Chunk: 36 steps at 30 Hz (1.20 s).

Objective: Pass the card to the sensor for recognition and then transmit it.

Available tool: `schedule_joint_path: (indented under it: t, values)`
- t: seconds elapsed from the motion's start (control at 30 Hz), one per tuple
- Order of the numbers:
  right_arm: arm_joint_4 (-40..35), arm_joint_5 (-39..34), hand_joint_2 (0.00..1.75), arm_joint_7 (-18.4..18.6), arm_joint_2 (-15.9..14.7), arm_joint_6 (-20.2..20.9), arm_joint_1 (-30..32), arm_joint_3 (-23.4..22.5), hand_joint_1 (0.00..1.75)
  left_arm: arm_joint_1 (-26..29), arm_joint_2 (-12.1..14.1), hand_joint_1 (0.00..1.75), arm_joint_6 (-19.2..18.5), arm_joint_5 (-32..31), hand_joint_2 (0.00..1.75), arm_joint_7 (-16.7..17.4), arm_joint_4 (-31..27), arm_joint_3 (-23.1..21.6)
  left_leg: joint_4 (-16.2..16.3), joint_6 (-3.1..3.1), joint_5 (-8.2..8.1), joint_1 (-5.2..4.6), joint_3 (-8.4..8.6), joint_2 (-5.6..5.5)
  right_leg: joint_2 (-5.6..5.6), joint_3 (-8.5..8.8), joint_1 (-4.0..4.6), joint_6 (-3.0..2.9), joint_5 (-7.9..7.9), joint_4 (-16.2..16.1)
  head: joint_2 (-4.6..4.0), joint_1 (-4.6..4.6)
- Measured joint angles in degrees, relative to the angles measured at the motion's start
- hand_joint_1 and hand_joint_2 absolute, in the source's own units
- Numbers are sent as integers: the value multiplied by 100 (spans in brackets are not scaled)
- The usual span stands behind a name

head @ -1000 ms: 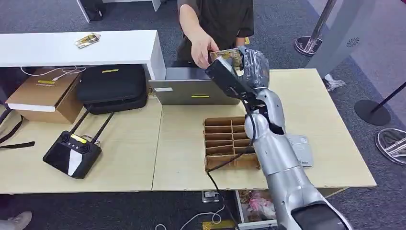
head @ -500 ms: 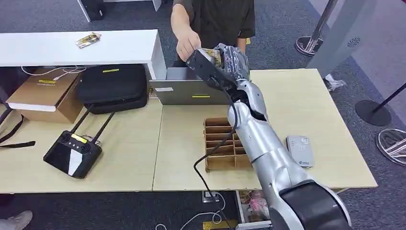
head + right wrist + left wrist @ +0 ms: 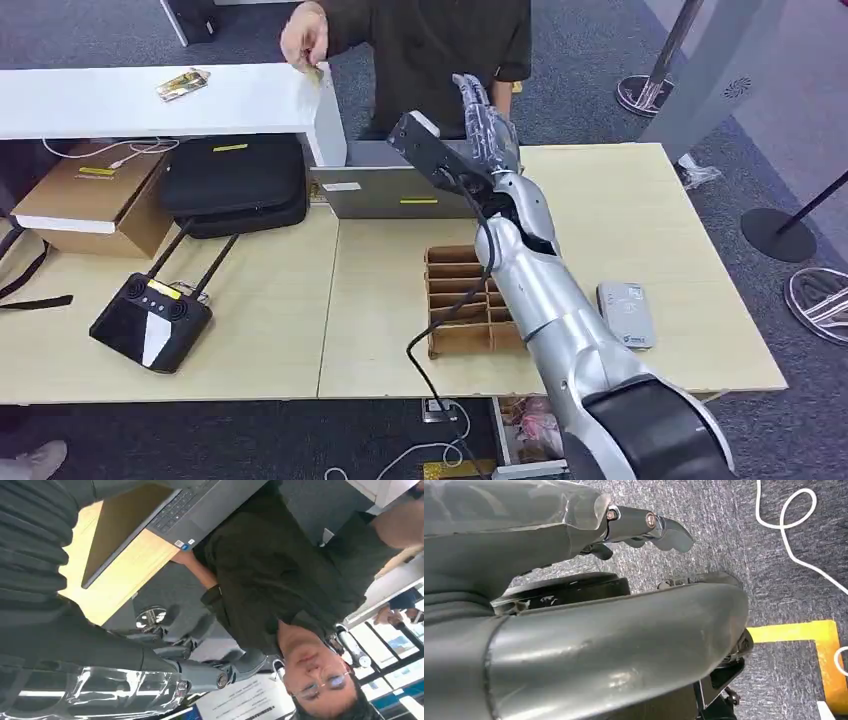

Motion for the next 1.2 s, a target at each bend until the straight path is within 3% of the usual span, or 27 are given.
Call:
schedule_joint_path:
  t: [0.4,0.5,0.6,0.7,0.9,1.07,1.2]
  values:
    - [33,11,175,-59,0,7,5,-79,0,-7,2,0,41,22,0,24,0,-96,0,0,0,0,-1,0,1,-1,0,0,0,0,0,0]
    - [26,-263,175,-245,-7,361,19,-125,0,-7,2,0,35,103,0,37,0,-96,0,0,0,0,0,1,2,-3,0,0,0,-1,0,0]
    - [-118,-875,175,-507,-94,991,159,-254,0,-6,4,0,13,221,0,35,0,-96,1,0,0,0,-1,-3,-6,-2,0,0,0,-2,0,0]
    - [-406,-994,175,-546,-282,1154,371,-299,0,2,7,0,11,315,0,-6,0,-96,1,0,0,-1,-5,-4,-6,-1,-1,1,0,-1,0,0]
    - [-840,-968,175,-498,-553,1110,694,-361,0,6,7,0,9,453,0,-66,0,-96,3,0,0,-2,-4,-6,-11,-4,-2,1,0,-6,0,0]
    - [-1467,-623,175,-404,-1113,1003,1166,-426,0,84,18,0,-18,700,0,-188,0,-72,3,3,-3,-4,-9,-7,-11,-5,-4,1,0,-7,0,0]
    - [-1611,-514,175,-418,-1624,957,1175,-577,0,125,22,0,-20,831,0,-205,0,-26,3,4,-3,-8,-10,-10,-15,-4,-8,2,1,-8,0,2]
